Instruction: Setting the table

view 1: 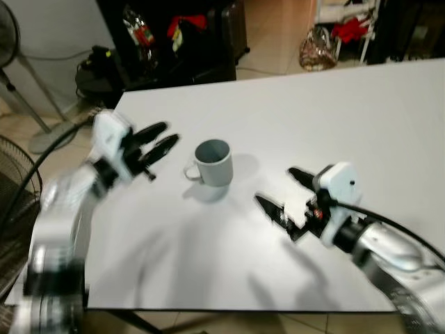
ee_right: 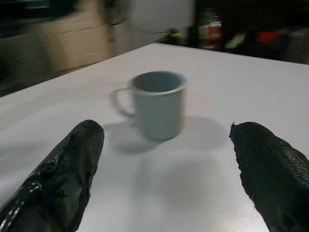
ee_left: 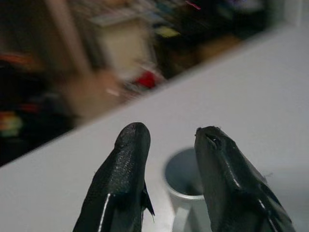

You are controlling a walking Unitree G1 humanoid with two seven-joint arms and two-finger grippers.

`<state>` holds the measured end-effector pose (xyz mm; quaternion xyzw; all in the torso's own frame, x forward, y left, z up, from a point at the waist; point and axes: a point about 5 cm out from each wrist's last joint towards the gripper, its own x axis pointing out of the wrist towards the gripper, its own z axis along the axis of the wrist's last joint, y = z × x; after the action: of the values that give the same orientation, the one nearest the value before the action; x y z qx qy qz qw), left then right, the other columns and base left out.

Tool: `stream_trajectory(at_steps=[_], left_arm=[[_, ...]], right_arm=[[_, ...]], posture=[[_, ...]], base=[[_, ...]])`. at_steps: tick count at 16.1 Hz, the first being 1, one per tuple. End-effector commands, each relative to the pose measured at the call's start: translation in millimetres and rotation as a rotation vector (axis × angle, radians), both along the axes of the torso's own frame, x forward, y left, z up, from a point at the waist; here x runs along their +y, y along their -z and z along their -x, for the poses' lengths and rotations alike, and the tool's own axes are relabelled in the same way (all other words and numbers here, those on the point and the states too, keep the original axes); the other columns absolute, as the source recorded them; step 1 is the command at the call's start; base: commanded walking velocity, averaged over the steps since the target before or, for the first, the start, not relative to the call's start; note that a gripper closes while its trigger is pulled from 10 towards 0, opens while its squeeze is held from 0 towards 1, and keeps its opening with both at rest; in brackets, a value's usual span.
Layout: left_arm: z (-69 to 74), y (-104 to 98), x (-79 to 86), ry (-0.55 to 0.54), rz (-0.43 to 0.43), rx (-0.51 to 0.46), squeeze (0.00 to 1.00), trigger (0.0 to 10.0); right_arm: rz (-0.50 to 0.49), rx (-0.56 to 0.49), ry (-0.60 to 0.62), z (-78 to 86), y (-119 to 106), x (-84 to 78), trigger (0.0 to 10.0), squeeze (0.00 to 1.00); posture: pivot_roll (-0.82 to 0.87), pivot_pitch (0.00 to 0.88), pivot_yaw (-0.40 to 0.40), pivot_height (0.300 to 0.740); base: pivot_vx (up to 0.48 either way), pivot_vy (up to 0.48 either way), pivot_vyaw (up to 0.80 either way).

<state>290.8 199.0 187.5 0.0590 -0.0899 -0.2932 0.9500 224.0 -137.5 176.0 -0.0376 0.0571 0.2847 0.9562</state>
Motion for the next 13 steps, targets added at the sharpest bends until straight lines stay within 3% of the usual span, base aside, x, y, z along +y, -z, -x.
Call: stream_trajectory(at_steps=[1, 2, 4, 6, 9, 13], left_arm=[[11.5, -6.3, 2.5, -0.11, 0.012, -0.031, 0.0, 10.0], [27.1, 3.2, -0.7, -0.18, 0.034, -0.019, 0.0, 10.0], [37.5, 7.4, -0.2, -0.27, 0.059, 0.008, 0.0, 10.0], [58.4, 14.4, -18.7, -0.313, 0.091, 0.075, 0.0, 10.0], [64.9, 18.0, -26.8, -0.354, 0.094, 0.1, 0.0, 10.0], [66.8, 21.8, -26.2, -0.387, 0.072, 0.148, 0.0, 10.0]], right_arm=[[-0.036, -0.015, 0.098, -2.2, 1.3, -3.3, 10.0, 0.0], [-0.087, -0.016, 0.154, 0.0, 5.0, -3.7, 10.0, 0.0], [-0.112, -0.009, 0.192, 2.7, 9.0, -2.1, 10.0, 0.0], [-0.129, 0.017, 0.201, 8.8, 16.3, 4.4, 10.0, 0.0], [-0.153, 0.035, 0.233, 3.1, 19.4, 3.7, 10.0, 0.0], [-0.098, 0.021, 0.255, -1.3, 19.3, -1.3, 10.0, 0.0]], posture=[[-0.14, 0.0, 0.143, 0.74], [-0.13, 0.0, 0.132, 0.74], [-0.13, 0.0, 0.123, 0.74], [-0.1, 0.0, 0.096, 0.74], [-0.09, 0.0, 0.081, 0.74], [-0.09, 0.0, 0.078, 0.74]], base=[[0.0, 0.0, 0.0], [0.0, 0.0, 0.0], [0.0, -0.12, 0.0], [0.0, -0.371, 0.0], [0.0, -0.451, 0.0], [0.0, -0.454, 0.0]])
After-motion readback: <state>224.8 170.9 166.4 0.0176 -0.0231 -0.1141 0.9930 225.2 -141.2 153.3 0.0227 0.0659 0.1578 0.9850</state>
